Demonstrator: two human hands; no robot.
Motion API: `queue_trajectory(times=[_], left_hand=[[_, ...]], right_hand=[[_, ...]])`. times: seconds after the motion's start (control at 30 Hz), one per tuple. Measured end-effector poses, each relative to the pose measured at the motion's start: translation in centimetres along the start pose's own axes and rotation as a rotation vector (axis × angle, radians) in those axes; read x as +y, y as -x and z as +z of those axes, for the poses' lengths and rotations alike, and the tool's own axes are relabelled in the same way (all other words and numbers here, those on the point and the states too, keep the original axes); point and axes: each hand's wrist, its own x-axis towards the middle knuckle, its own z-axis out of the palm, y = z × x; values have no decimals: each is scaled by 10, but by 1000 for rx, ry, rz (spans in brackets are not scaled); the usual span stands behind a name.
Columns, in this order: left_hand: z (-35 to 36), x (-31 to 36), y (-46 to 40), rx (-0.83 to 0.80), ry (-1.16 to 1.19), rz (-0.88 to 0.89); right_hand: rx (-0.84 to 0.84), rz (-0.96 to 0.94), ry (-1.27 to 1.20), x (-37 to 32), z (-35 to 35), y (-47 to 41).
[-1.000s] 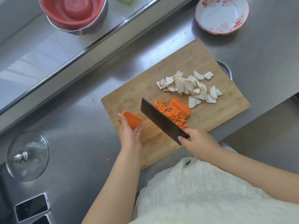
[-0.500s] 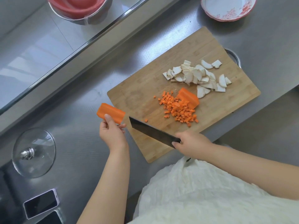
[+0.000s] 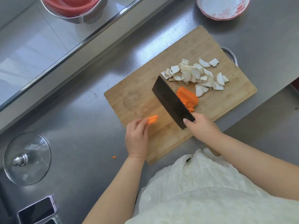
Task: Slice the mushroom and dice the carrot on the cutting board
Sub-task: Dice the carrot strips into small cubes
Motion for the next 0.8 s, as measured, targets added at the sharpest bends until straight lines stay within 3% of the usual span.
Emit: queue_trajectory(times=[0.07, 0.23, 0.53, 0.8], left_hand=[[12, -5, 6, -40, -63, 139], [32, -19, 27, -178, -101, 260], [30, -17, 17, -213, -103, 246], [32, -4, 3, -219, -198, 254]], right_hand=[[14, -17, 47, 1, 1, 0], [64, -111, 217, 4, 6, 5], [37, -258, 355, 7, 10, 14], [17, -190, 606, 2, 14, 7]])
